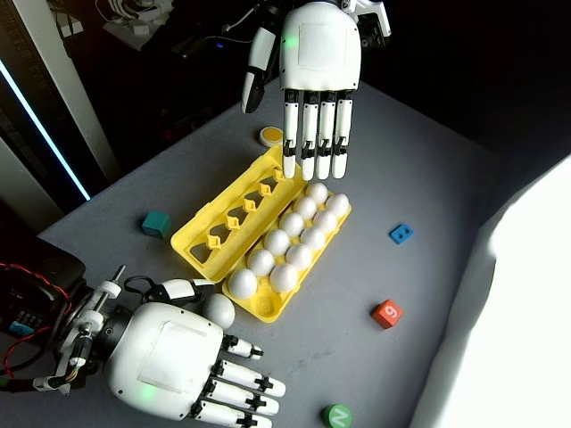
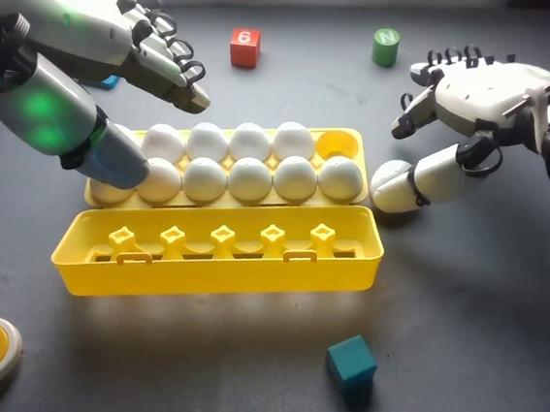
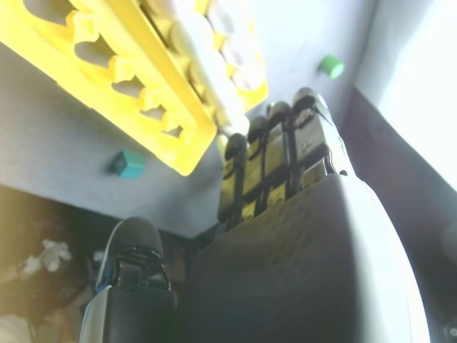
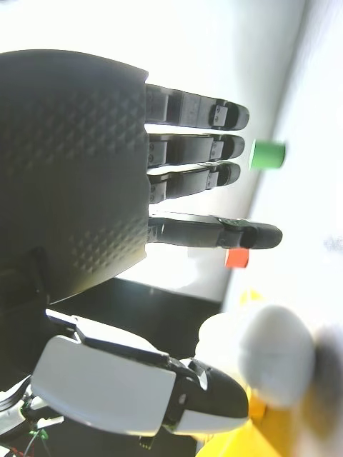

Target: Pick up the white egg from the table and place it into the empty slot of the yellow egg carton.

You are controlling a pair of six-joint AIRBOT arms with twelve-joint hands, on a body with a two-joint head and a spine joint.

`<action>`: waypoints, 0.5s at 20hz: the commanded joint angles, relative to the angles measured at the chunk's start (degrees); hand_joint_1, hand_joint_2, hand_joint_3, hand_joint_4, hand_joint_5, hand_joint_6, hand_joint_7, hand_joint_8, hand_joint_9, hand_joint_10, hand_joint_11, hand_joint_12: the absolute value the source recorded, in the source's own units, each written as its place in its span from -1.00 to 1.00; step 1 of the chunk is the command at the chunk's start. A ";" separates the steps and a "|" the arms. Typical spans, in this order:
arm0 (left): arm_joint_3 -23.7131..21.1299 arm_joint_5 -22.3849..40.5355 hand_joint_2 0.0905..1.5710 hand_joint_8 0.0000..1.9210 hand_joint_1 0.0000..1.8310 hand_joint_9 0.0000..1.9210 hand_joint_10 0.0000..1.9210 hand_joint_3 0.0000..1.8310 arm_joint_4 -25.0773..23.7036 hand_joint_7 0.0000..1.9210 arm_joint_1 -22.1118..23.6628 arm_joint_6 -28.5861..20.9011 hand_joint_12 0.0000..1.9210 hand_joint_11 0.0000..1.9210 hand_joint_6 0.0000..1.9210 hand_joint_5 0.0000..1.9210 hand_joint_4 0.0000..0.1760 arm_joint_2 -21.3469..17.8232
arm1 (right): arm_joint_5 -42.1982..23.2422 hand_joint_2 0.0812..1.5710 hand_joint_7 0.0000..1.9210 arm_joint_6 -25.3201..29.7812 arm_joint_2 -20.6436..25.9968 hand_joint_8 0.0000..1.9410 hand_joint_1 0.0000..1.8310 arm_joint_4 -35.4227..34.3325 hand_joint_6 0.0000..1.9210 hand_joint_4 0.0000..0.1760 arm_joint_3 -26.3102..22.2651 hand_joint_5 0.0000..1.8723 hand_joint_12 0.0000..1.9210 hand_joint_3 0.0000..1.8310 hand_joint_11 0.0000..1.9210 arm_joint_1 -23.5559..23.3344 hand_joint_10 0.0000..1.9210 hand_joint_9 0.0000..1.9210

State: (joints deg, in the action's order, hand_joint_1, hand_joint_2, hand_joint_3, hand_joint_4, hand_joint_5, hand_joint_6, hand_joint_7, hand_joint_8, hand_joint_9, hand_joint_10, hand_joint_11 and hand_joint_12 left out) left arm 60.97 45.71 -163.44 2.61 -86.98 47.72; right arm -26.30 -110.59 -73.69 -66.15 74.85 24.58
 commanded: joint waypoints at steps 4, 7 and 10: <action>-0.15 -4.16 0.61 -0.99 -1.00 -0.96 -0.99 -1.00 1.06 -0.91 0.45 0.19 -1.00 -0.99 -0.99 -0.88 -1.00 0.16 | -3.98 -0.12 -1.00 0.45 0.57 -1.00 -0.40 1.78 -0.99 0.34 0.07 -0.31 -1.00 -1.00 -1.00 -0.03 -1.00 -1.00; -0.16 -4.15 0.60 -1.00 -1.00 -0.97 -1.00 -1.00 1.06 -0.92 0.45 0.19 -1.00 -1.00 -1.00 -0.89 -1.00 0.16 | -3.59 -0.10 -1.00 2.62 0.32 -1.00 -0.38 3.51 -0.98 0.25 0.05 -0.29 -1.00 -1.00 -1.00 -0.13 -1.00 -1.00; -0.13 -4.15 0.59 -1.00 -1.00 -0.99 -1.00 -1.00 1.06 -0.94 0.45 0.19 -1.00 -1.00 -1.00 -0.91 -1.00 0.16 | -3.44 -0.02 -1.00 2.72 -0.11 -1.00 -0.30 3.84 -0.96 -0.02 -0.02 -0.21 -1.00 -0.99 -1.00 -0.39 -1.00 -1.00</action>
State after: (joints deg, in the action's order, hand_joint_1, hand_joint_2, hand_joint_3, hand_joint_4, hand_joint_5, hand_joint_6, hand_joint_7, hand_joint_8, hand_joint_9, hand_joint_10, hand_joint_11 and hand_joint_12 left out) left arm 60.97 45.71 -163.39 2.61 -86.98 47.72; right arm -26.11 -108.20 -74.06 -64.23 74.85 24.58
